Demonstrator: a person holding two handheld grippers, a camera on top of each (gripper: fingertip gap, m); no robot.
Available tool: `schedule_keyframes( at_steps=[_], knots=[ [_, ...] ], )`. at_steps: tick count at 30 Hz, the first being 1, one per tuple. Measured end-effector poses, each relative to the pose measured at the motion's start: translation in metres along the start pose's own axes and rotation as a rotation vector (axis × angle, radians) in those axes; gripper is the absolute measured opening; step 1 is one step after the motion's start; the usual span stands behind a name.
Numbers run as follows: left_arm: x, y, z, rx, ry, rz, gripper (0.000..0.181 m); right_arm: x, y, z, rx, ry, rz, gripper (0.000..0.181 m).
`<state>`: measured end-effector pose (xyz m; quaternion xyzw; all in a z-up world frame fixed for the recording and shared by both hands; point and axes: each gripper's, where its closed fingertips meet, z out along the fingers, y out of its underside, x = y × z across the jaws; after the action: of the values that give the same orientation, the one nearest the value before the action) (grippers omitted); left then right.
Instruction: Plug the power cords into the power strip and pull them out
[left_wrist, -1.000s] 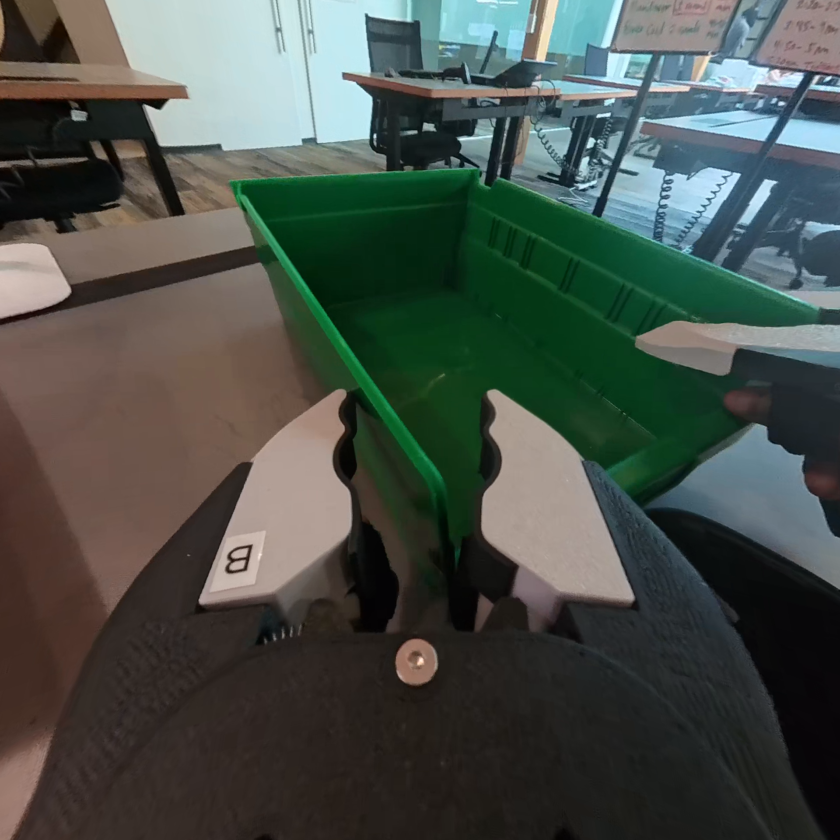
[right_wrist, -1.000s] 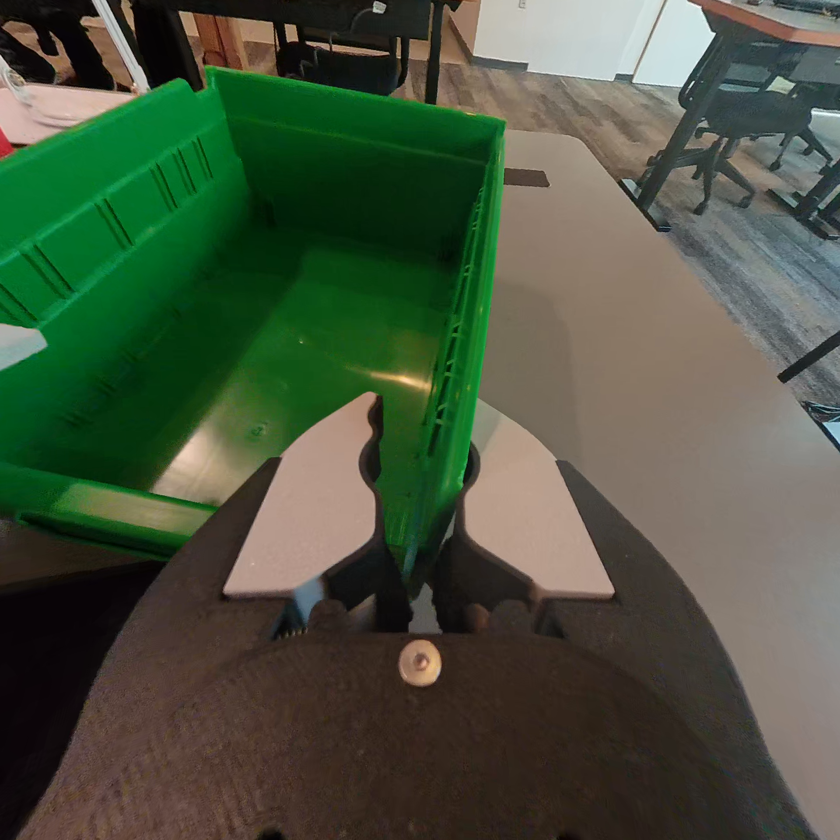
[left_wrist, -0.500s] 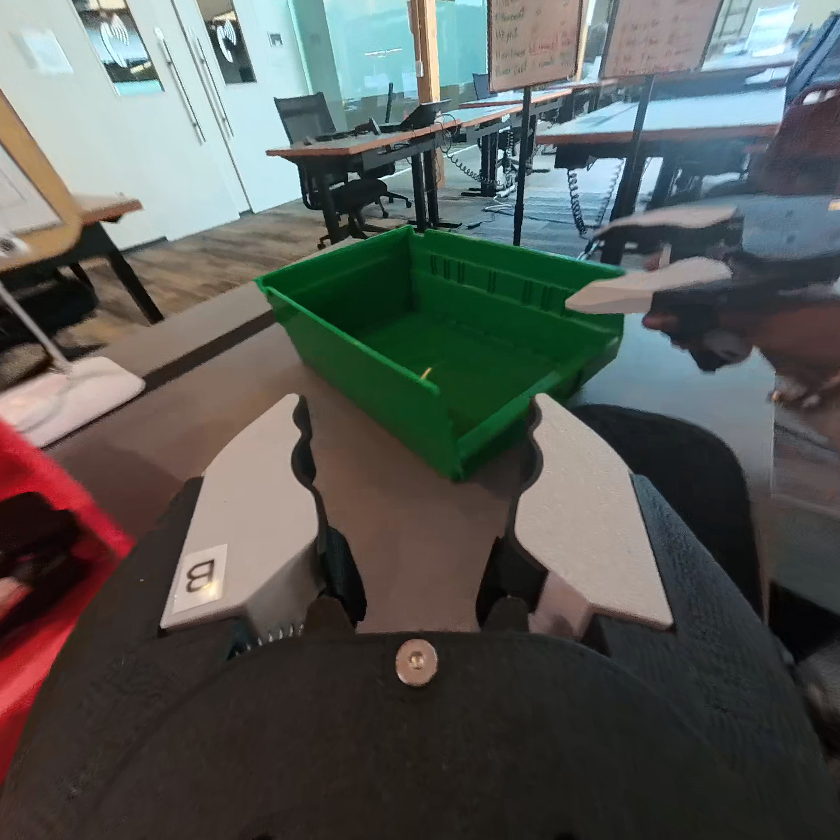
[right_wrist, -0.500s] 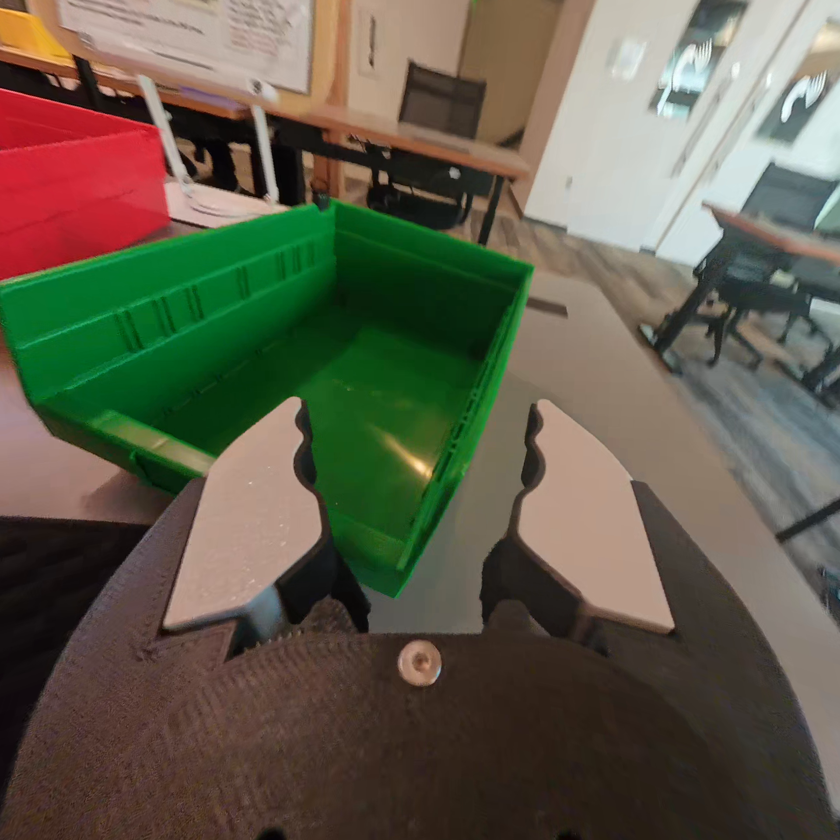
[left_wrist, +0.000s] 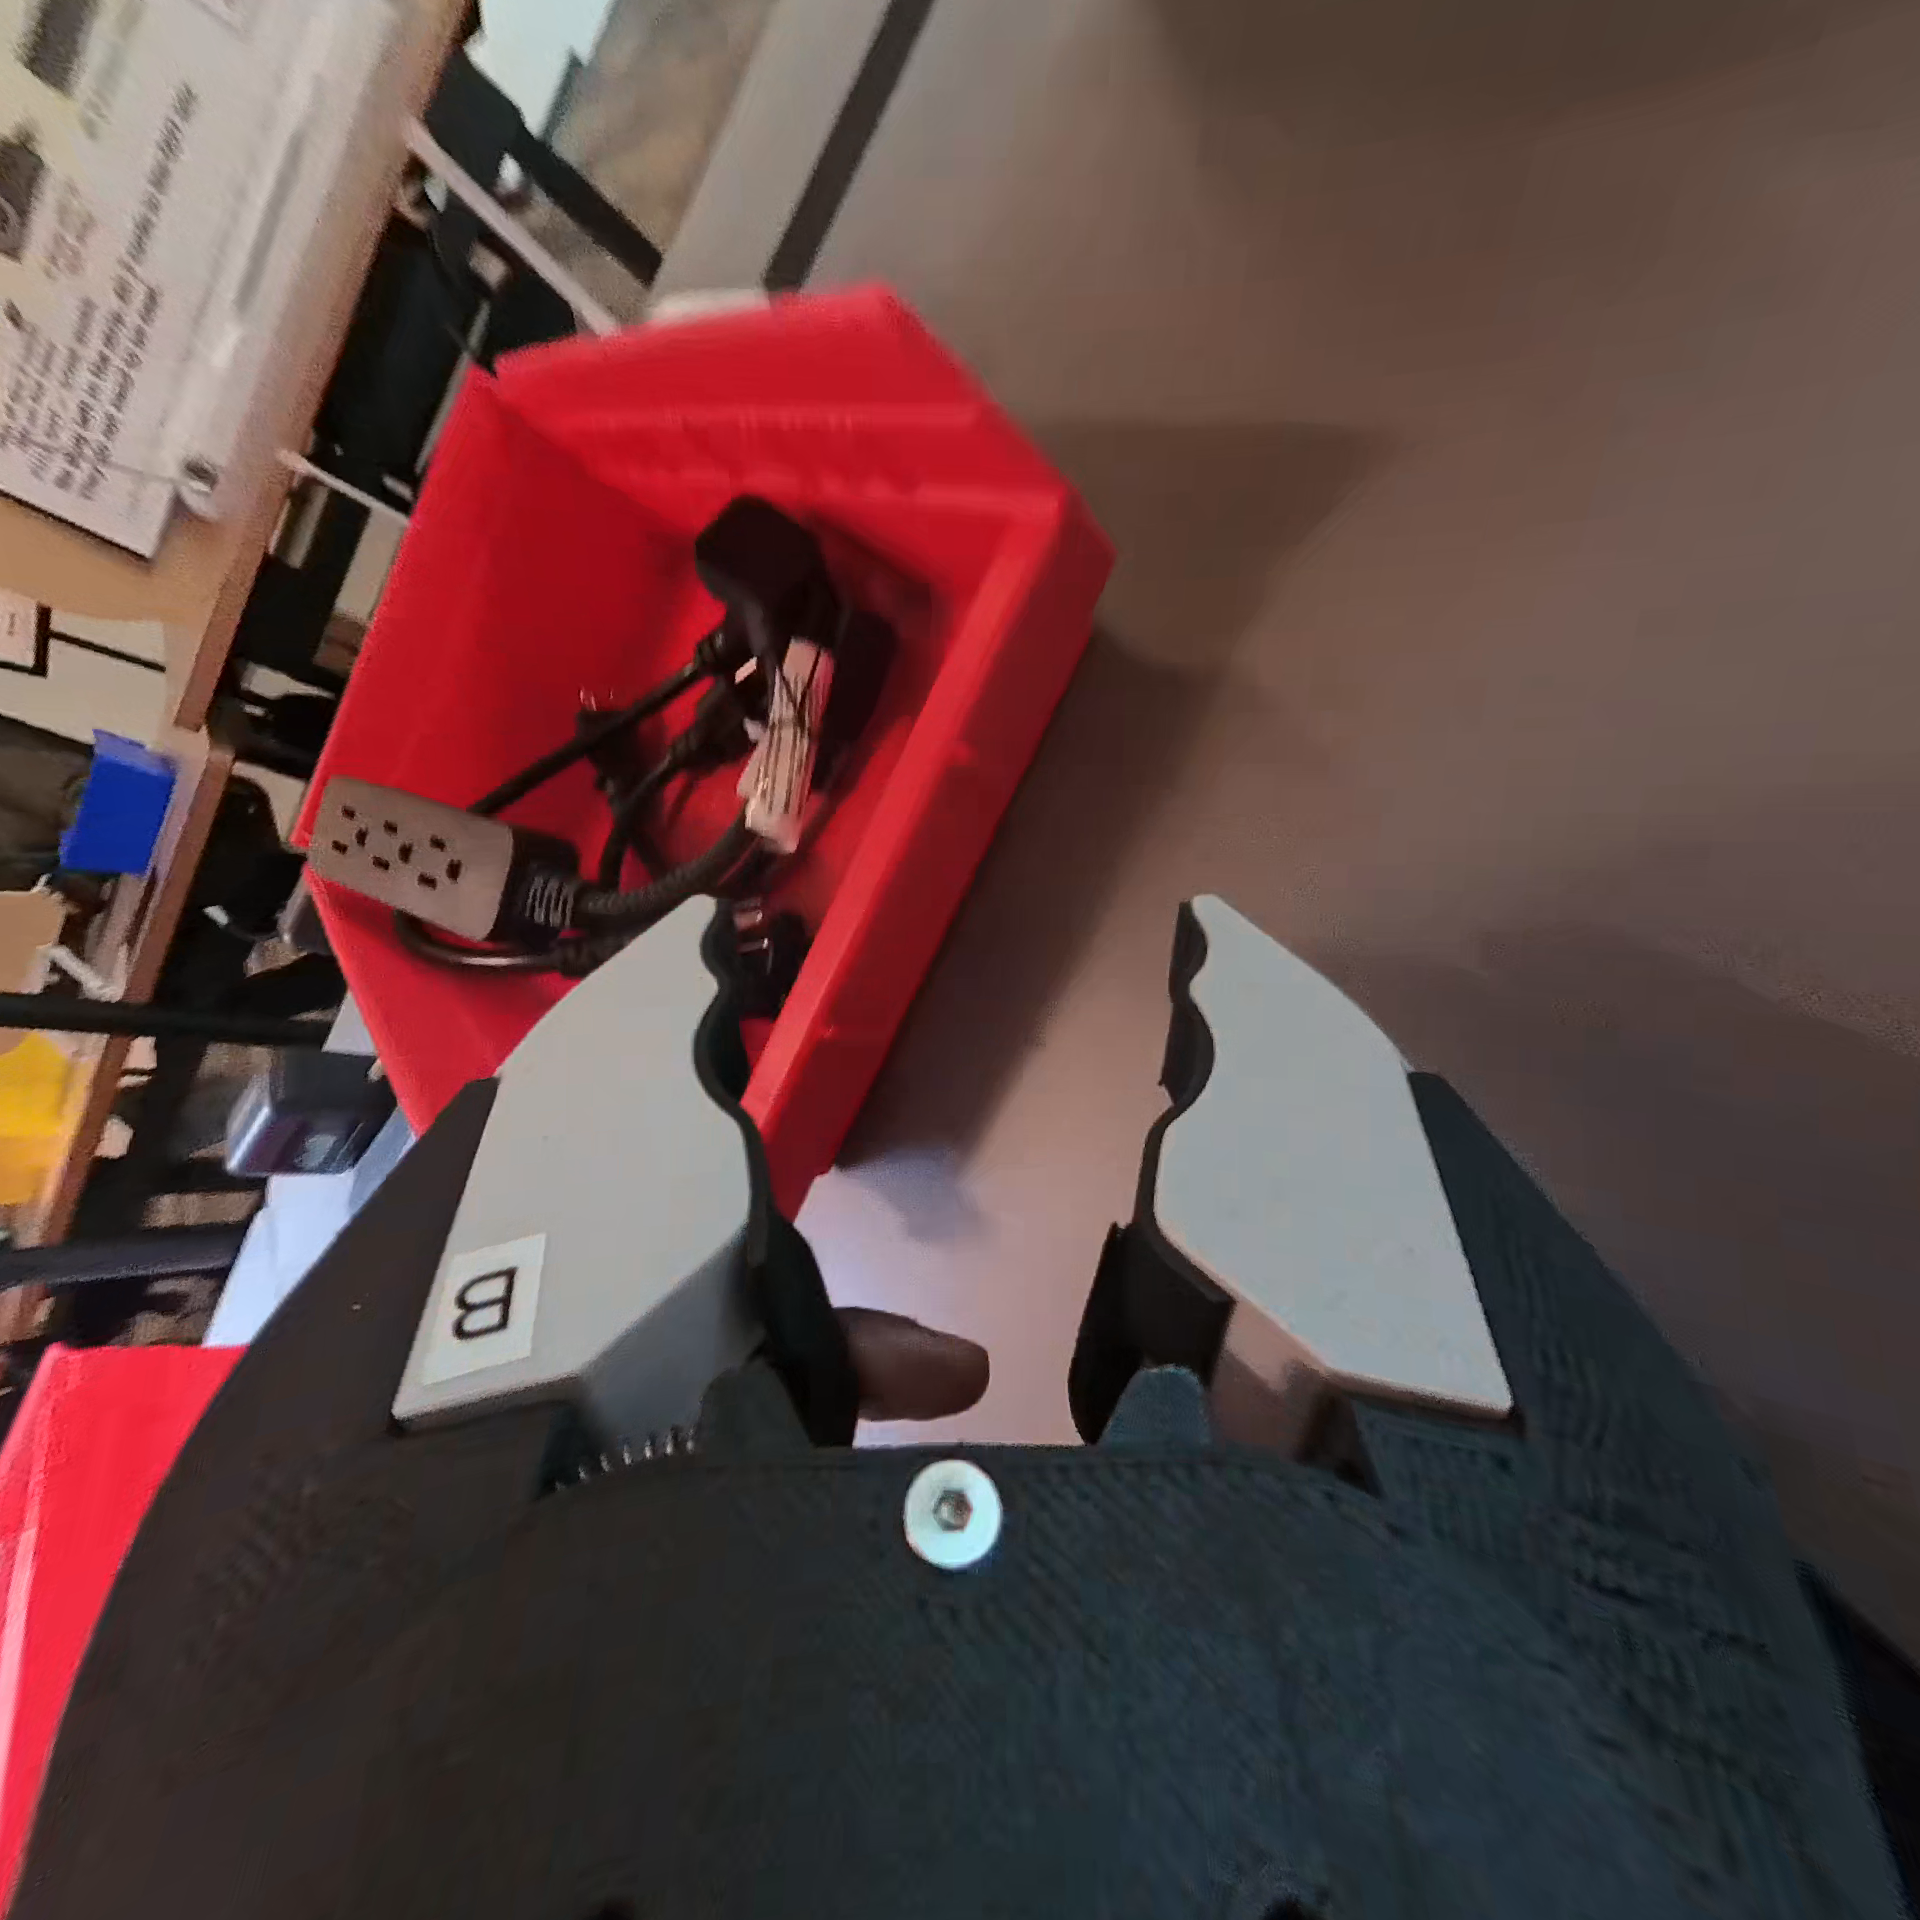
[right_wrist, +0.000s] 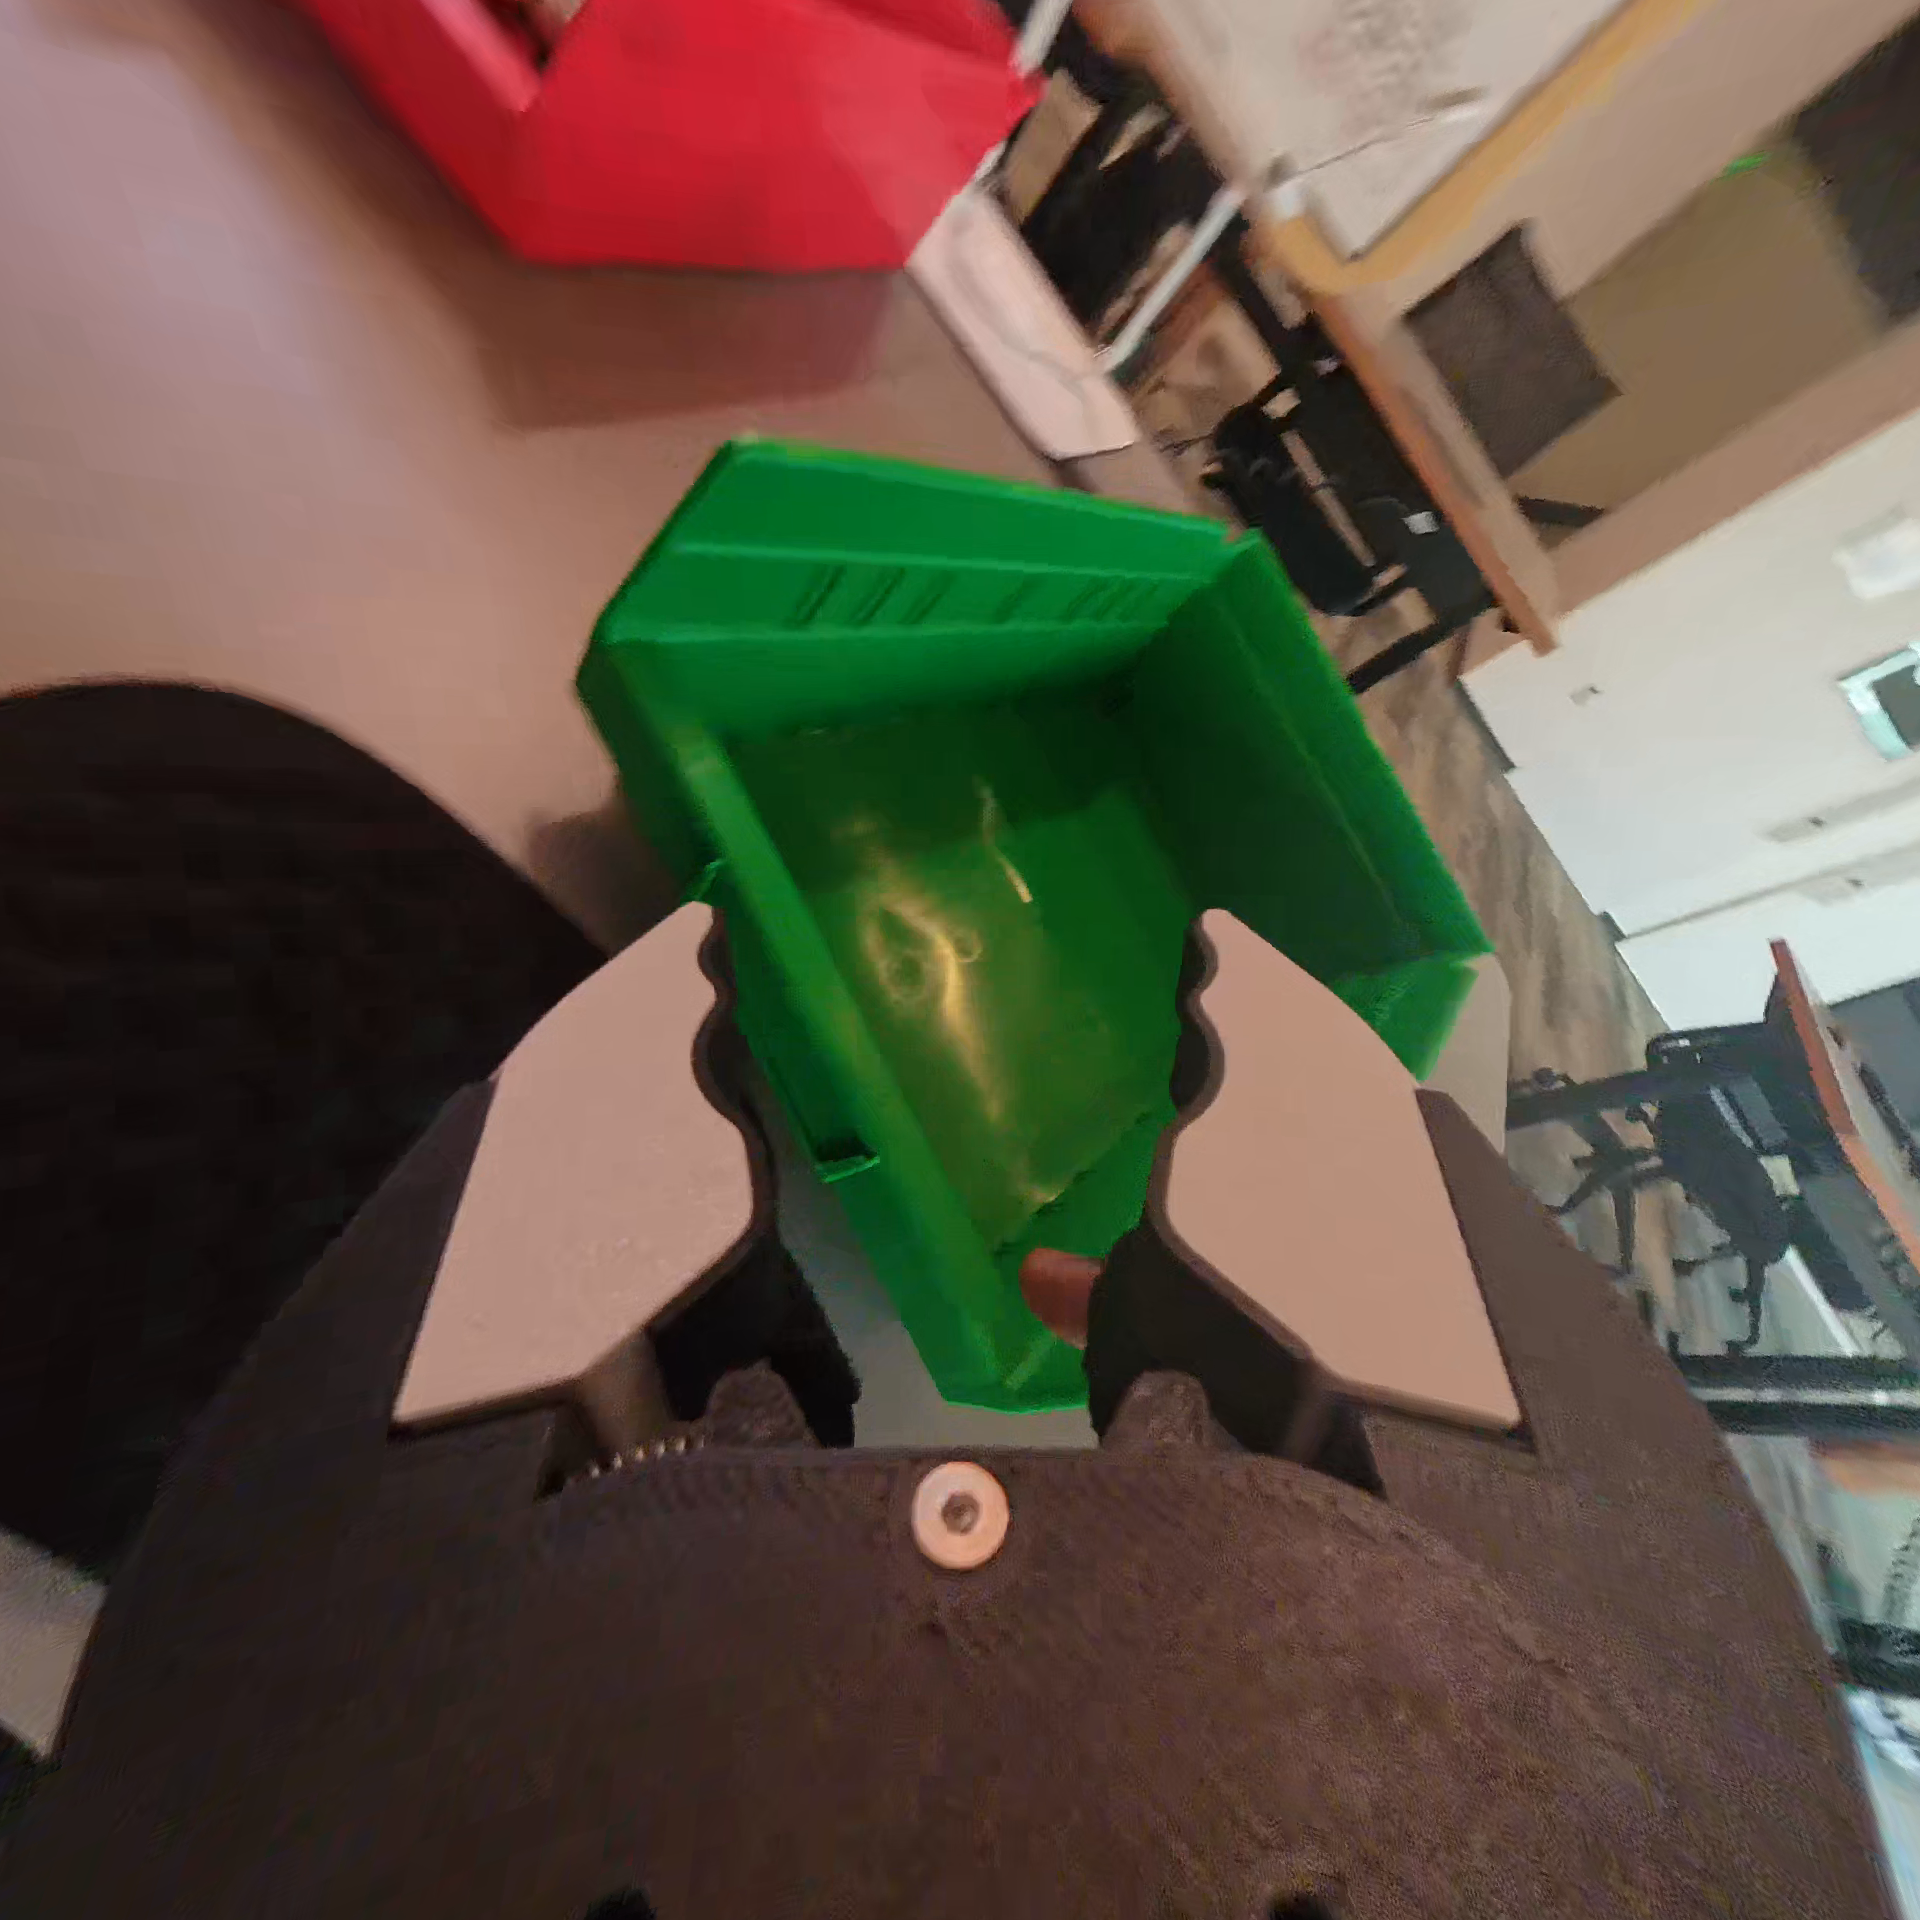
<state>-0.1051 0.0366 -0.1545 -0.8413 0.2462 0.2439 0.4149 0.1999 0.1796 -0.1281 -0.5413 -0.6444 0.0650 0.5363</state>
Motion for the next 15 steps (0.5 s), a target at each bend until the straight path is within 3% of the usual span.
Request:
schedule_keyframes(
  at_steps=[6, 9, 15],
  knots=[
    [-0.021, 0.037, 0.033, -0.153, -0.062, 0.221, 0.074, -0.022, 0.025, 0.021, -0.209, -0.071, -0.270, 0.083],
    [-0.026, 0.054, 0.049, -0.247, -0.071, 0.354, 0.071, -0.027, 0.036, 0.031, -0.260, -0.054, -0.369, 0.075],
    [-0.037, 0.074, 0.067, -0.327, -0.049, 0.423, 0.039, -0.030, 0.041, 0.042, -0.294, -0.033, -0.469, 0.054]
  ],
)
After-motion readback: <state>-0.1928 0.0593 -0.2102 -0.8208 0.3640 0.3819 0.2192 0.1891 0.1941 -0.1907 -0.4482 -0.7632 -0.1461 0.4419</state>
